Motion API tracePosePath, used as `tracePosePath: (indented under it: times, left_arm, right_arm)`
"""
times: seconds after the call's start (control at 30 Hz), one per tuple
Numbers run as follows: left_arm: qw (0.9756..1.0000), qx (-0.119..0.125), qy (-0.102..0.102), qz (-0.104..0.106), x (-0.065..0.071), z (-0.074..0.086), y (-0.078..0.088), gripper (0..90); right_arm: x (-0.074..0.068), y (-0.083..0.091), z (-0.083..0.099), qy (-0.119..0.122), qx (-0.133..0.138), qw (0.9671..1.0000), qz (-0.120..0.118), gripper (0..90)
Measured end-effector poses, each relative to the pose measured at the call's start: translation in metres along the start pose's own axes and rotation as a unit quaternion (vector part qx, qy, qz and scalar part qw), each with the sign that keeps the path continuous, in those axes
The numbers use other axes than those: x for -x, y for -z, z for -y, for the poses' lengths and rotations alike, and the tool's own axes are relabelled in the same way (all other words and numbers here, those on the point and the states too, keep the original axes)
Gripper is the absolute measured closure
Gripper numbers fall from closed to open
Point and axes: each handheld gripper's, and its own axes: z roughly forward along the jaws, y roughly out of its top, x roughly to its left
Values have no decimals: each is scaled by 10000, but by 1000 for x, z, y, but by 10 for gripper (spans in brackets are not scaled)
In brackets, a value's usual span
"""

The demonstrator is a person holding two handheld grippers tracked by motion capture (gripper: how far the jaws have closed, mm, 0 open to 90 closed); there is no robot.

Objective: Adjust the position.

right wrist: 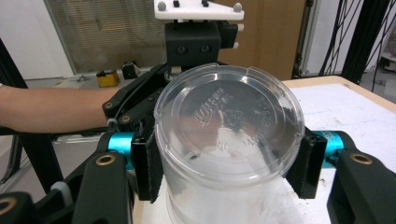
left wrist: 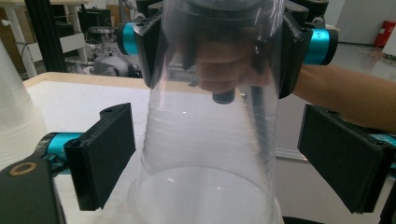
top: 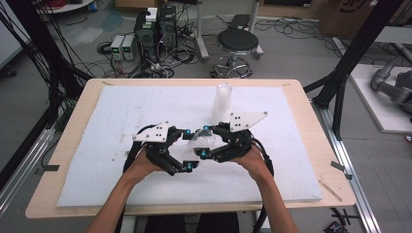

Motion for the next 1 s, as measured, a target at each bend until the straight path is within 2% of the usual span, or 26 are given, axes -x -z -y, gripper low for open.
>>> tracePosePath:
  times: [0.23, 0.5, 0.8, 1.0]
  left_arm:
    - [9999, 82, 34, -63, 1, 6, -5, 117]
    - [9998, 154, 92, -66, 1, 8, -6, 169]
    - [9996, 239, 33, -138, 3, 6, -3, 284]
    - [9995, 266, 9, -161, 3, 7, -2, 311]
  right_arm:
    - [0, 0, 0, -23, 71, 10000, -51, 401]
    - [0, 0, 0, -51, 157, 9998, -108, 401]
    - [0, 0, 0, -81, 233, 9995, -175, 401]
    - [1, 1, 1, -79, 250, 9995, -193, 402]
